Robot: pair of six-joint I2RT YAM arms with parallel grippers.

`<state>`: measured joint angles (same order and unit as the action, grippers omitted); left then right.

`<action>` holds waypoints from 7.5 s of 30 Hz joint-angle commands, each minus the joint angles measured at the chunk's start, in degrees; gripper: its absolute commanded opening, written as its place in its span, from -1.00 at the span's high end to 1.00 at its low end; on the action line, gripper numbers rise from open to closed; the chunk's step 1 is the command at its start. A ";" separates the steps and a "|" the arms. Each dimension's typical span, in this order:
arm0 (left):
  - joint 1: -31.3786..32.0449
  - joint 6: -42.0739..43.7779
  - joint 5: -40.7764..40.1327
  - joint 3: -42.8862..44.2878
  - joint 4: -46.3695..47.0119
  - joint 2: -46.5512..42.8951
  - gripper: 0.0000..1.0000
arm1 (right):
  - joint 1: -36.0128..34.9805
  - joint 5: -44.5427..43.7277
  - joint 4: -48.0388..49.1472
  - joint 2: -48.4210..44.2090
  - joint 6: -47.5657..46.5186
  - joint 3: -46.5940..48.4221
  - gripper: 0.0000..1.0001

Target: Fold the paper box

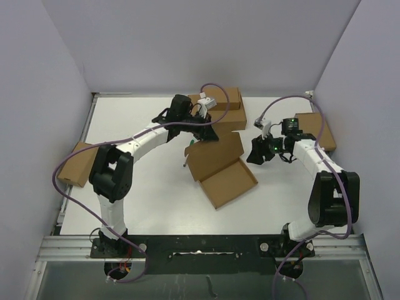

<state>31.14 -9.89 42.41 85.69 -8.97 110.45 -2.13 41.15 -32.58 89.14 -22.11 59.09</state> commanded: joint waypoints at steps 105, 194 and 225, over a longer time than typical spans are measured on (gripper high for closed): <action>1.72 -8.59 -48.32 -29.83 0.28 -21.77 1.00 | 13.73 20.53 -0.10 -10.31 0.39 -0.64 -0.13; -6.26 -43.95 -21.50 -30.33 32.39 -3.54 -0.11 | 14.06 21.95 -0.65 -8.08 0.40 -0.49 -0.22; -6.17 -32.85 -18.45 -28.19 26.18 -4.06 1.00 | 13.65 22.25 -0.90 -8.19 -0.22 -0.68 -0.22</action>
<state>24.77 -48.88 24.69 59.68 16.36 112.46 12.05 61.21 -33.95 81.28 -21.63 58.57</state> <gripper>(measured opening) 0.014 0.608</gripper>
